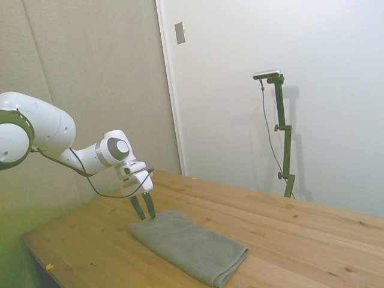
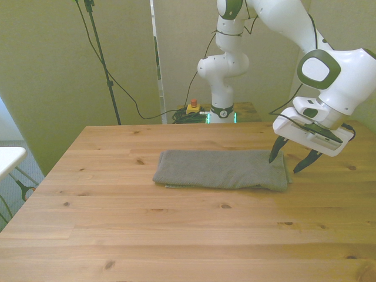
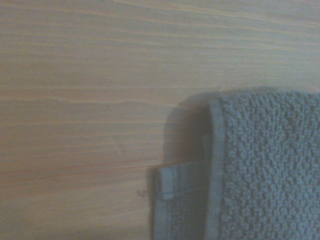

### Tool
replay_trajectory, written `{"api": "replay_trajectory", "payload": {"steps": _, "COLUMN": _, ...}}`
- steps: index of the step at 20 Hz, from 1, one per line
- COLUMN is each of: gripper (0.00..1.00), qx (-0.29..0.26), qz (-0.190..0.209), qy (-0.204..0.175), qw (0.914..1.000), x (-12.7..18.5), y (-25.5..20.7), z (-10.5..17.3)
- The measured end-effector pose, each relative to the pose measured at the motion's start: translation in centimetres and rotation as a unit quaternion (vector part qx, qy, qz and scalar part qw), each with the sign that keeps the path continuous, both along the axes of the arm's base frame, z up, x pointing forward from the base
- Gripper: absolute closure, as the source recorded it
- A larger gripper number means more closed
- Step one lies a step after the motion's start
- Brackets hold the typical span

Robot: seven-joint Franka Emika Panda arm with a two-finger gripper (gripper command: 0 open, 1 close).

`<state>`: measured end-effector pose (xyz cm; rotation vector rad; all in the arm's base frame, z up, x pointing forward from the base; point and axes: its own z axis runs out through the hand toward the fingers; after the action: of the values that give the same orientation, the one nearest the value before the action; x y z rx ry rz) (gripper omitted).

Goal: Fold the towel

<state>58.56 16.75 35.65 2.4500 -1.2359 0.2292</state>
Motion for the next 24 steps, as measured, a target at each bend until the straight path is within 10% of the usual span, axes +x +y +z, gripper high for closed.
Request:
{"api": "replay_trajectory", "payload": {"steps": 14, "gripper": 0.0, "qx": -0.043, "qz": -0.006, "qy": -0.004, "qw": 0.9991, "x": -0.2, "y": -3.3, "z": -1.0}}
{"api": "replay_trajectory", "payload": {"steps": 15, "gripper": 1.0, "qx": -0.045, "qz": -0.008, "qy": -0.003, "qw": 0.999, "x": -0.4, "y": -3.7, "z": -1.0}}
{"api": "replay_trajectory", "payload": {"steps": 24, "gripper": 1.0, "qx": -0.046, "qz": -0.007, "qy": -0.013, "qw": 0.9988, "x": -1.1, "y": -5.6, "z": -1.0}}
